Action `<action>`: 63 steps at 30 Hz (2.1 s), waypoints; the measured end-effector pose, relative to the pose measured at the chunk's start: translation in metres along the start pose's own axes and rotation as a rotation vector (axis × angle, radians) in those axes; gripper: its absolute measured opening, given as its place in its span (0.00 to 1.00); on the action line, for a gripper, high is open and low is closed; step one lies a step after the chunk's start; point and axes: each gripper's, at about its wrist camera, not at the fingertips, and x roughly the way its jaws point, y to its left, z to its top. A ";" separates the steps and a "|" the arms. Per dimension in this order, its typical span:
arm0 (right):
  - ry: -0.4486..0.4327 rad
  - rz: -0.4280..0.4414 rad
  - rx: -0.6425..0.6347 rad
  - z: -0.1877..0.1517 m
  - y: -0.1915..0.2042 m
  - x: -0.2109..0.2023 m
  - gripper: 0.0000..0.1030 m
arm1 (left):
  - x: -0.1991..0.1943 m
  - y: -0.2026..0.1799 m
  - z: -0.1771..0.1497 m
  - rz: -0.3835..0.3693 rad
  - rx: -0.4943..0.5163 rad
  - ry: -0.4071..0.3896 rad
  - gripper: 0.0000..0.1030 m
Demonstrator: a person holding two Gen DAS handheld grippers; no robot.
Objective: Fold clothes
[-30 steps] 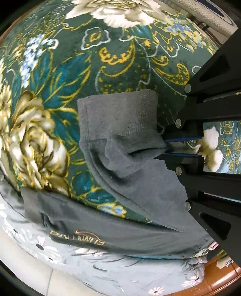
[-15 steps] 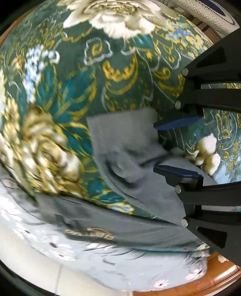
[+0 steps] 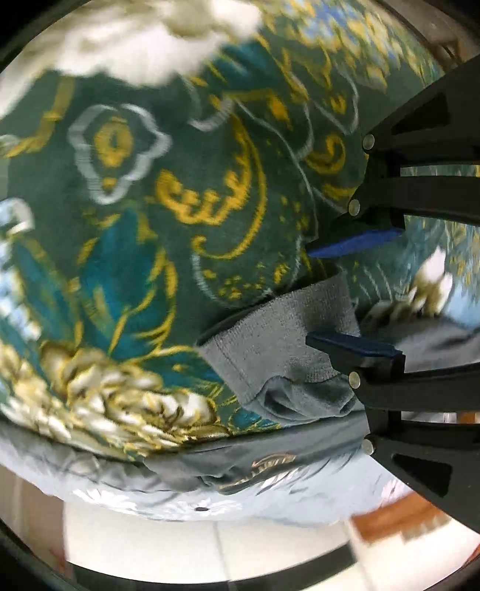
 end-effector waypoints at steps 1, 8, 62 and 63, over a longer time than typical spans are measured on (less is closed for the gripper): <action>0.015 0.029 0.037 0.000 -0.004 0.007 0.41 | 0.001 -0.005 -0.003 0.002 0.006 0.004 0.48; 0.045 0.143 0.158 -0.001 -0.010 0.018 0.44 | 0.013 -0.038 -0.020 0.026 0.033 0.025 0.54; 0.000 0.045 -0.115 0.018 0.017 0.006 0.12 | -0.033 0.047 -0.049 0.194 -0.221 -0.105 0.61; -0.002 0.043 -0.123 0.017 0.022 0.002 0.08 | -0.034 0.058 -0.049 0.198 -0.247 -0.109 0.62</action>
